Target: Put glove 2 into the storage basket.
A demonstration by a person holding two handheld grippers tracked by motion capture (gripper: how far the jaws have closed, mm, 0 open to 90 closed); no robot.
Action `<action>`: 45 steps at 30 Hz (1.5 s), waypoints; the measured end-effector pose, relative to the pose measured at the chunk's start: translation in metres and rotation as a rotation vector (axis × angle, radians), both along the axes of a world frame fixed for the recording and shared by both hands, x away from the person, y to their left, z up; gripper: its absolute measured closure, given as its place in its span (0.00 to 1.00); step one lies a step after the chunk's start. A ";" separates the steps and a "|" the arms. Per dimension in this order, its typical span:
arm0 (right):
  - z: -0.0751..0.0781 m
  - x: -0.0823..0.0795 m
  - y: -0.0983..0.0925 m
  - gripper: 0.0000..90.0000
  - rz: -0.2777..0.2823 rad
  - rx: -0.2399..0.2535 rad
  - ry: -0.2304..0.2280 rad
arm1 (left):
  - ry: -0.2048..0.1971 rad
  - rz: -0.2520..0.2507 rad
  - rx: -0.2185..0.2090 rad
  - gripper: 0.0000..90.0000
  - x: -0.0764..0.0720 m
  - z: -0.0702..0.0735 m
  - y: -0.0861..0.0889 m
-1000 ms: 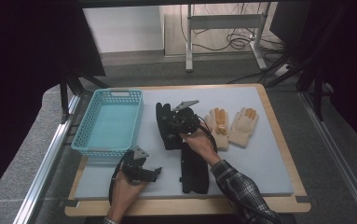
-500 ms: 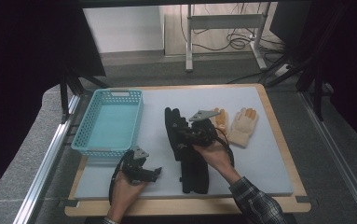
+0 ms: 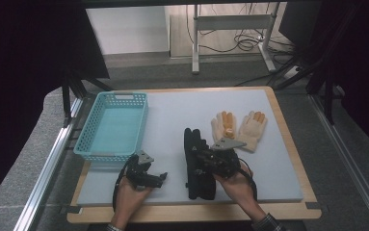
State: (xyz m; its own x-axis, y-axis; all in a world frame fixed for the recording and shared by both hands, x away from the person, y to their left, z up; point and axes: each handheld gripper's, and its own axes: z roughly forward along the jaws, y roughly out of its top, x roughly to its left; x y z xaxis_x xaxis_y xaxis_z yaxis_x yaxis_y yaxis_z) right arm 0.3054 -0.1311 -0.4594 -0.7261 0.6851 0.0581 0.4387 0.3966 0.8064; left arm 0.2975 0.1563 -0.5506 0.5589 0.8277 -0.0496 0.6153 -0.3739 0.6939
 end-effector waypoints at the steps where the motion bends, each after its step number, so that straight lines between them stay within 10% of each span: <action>1: -0.003 -0.004 0.001 0.81 -0.005 -0.006 -0.008 | -0.002 0.000 0.000 0.03 0.000 0.000 0.000; 13: -0.046 -0.015 0.005 0.69 -0.097 -0.054 -0.030 | -0.001 0.004 -0.002 0.03 0.000 0.000 0.000; 21: -0.032 -0.009 -0.016 0.48 -0.084 -0.040 -0.029 | -0.001 0.004 -0.002 0.03 0.000 0.000 0.000; 30: -0.028 0.007 -0.049 0.75 -0.088 -0.004 0.030 | -0.001 0.004 -0.002 0.03 0.000 0.000 0.000; 45: -0.068 -0.005 -0.058 0.97 0.053 -0.059 0.141 | -0.001 0.005 -0.001 0.03 0.000 0.000 0.000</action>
